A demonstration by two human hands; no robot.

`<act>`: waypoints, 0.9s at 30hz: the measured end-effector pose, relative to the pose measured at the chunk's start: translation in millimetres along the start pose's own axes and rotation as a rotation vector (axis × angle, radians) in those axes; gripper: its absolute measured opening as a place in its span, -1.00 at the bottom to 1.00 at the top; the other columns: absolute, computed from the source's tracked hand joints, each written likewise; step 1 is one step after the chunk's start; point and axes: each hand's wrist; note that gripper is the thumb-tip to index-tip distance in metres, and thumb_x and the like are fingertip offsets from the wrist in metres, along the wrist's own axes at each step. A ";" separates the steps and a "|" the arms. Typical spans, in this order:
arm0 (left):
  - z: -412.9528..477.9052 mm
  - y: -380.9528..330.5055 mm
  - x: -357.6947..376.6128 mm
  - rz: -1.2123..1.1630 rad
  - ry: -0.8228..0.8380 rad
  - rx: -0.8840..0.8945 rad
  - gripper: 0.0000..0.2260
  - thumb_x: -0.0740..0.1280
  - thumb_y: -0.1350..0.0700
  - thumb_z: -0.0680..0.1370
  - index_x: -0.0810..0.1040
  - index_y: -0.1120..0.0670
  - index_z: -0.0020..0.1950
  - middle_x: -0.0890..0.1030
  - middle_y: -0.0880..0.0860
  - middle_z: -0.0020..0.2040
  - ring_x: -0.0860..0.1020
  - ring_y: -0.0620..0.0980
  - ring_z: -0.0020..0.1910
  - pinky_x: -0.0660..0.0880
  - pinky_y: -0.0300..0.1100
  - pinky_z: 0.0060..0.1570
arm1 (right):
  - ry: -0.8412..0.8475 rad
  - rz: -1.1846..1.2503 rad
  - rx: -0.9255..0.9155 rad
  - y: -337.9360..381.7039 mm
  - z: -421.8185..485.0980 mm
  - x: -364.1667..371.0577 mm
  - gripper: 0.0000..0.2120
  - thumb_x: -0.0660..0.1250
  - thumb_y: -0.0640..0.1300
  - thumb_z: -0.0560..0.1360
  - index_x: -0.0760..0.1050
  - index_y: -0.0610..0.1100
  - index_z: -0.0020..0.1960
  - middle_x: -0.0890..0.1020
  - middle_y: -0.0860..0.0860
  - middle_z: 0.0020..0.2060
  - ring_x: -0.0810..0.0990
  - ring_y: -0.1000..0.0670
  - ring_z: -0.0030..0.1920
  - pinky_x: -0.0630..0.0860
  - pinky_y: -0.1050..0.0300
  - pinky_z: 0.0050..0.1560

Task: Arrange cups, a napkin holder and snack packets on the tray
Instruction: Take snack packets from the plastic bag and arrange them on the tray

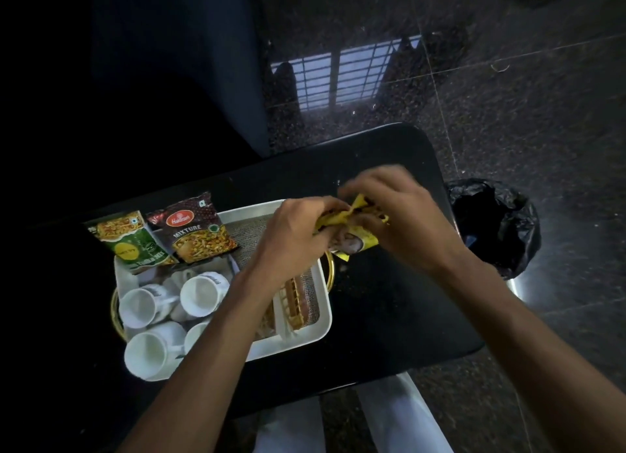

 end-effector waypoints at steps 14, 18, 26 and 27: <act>-45.8 65.9 -27.7 -0.582 -0.488 -0.445 -0.83 0.45 0.09 0.56 0.63 0.02 0.15 0.72 -0.10 -0.01 0.68 -0.24 -0.03 0.61 -0.29 -0.05 | -0.080 0.684 0.572 31.6 49.2 92.8 -0.64 0.49 -0.08 0.46 0.51 -0.11 0.21 0.68 0.06 0.00 0.67 0.12 -0.01 0.67 0.14 0.01; -54.7 73.5 -19.0 -0.637 -0.587 -0.598 -0.74 0.42 0.13 0.58 0.59 0.14 0.26 0.68 0.05 0.15 0.64 -0.08 0.15 0.58 -0.08 0.25 | -0.096 0.612 0.578 39.3 55.7 117.0 -0.73 0.47 -0.10 0.48 0.53 -0.10 0.13 0.66 0.09 -0.06 0.64 0.20 -0.09 0.59 0.39 -0.17; -56.9 88.4 -13.8 -0.655 -0.619 -0.716 -0.59 0.35 0.09 0.63 0.44 0.13 0.47 0.56 0.11 0.39 0.52 -0.16 0.19 0.46 -0.55 -0.03 | -0.101 0.517 0.581 47.9 59.4 141.6 -0.73 0.44 -0.13 0.51 0.53 -0.14 0.18 0.60 0.18 -0.10 0.61 0.25 -0.11 0.56 0.47 -0.16; -56.7 90.7 -14.3 -0.666 -0.622 -0.729 -0.60 0.35 0.10 0.63 0.46 0.12 0.46 0.56 0.11 0.39 0.53 -0.16 0.19 0.46 -0.58 -0.09 | -0.096 0.503 0.574 48.1 59.1 142.5 -0.73 0.44 -0.14 0.51 0.53 -0.15 0.19 0.60 0.18 -0.09 0.61 0.24 -0.10 0.57 0.45 -0.14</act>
Point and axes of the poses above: each hand's wrist, its own z-axis towards the middle knuckle, its own x-axis out of the palm, y = z × x
